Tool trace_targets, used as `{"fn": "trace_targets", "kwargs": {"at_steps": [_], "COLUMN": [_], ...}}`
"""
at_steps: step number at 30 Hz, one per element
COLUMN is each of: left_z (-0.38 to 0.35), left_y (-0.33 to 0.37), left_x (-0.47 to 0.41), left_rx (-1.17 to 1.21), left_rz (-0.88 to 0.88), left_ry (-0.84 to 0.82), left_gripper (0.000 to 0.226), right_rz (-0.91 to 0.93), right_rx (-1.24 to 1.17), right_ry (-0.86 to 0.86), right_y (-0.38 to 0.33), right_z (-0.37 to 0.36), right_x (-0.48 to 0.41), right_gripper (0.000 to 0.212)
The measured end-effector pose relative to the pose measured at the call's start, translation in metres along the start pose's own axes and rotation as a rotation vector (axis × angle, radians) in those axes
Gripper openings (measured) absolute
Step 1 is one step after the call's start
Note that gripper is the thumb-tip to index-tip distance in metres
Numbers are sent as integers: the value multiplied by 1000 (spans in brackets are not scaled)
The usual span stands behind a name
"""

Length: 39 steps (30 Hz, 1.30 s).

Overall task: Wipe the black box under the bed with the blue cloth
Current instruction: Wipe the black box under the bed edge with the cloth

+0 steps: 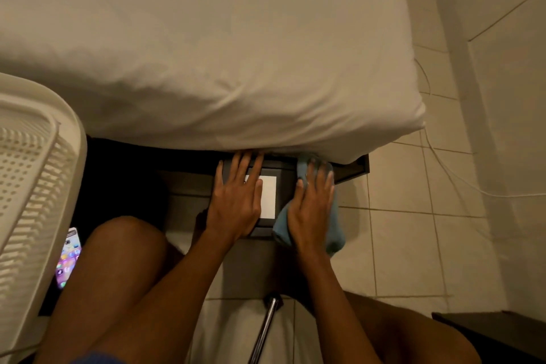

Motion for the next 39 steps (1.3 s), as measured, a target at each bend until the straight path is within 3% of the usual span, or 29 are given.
{"fn": "trace_targets", "kwargs": {"at_steps": [5, 9, 10, 13, 15, 19, 20, 24, 26, 29, 30, 33, 34, 37, 39], "left_z": [0, -1, -1, 0, 0, -1, 0, 0, 0, -1, 0, 0, 0, 0, 0], "left_y": [-1, 0, 0, -1, 1, 0, 0, 0, 0, 0, 0, 0, 1, 1, 0], "left_x": [3, 1, 0, 2, 2, 1, 0, 2, 2, 1, 1, 2, 3, 2, 1], "left_rx": [2, -6, -4, 15, 21, 17, 18, 14, 7, -10, -7, 2, 3, 9, -7], "left_rz": [6, -4, -6, 4, 9, 12, 13, 7, 12, 5, 4, 6, 8, 11, 3], "left_ry": [-19, -1, -1, -6, -16, -4, -5, -14, -9, -1, 2, -3, -3, -4, 5], "left_gripper": [56, 57, 56, 56, 56, 55, 55, 55, 55, 55, 55, 55, 55, 55, 55], "right_rz": [381, 42, 28, 288, 332, -37, -29, 336, 273, -36, -18, 319, 352, 135, -21], "right_rx": [-1, 8, 18, 45, 15, -62, -73, 5, -2, -90, -77, -13, -5, -23, -36], "right_ry": [-172, -51, -27, -102, -145, 45, 22, -131, -80, 41, 18, -90, -100, 44, 48], "right_y": [16, 6, -7, -16, 7, -3, -15, 1, 22, 1, -13, -11, 2, 17, -8], "right_z": [7, 8, 6, -1, 5, 6, 3, 1, 6, 7, 6, -3, -3, -4, -1], "right_x": [49, -6, -9, 26, 41, 1, 0, 41, 32, -2, -4, 26, 32, 7, -8], "right_gripper": [61, 59, 59, 55, 56, 53, 53, 55, 53, 48, 48, 53, 53, 51, 55]}}
Point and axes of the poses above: each hand's wrist, its own x-axis away from the middle knuckle, its own z-axis out of the back of the hand, y = z × x, the point moved 1 cm from there along -x, towards the middle knuckle, and after that the axes turned 11 degrees about x, right-handed, at the moved point
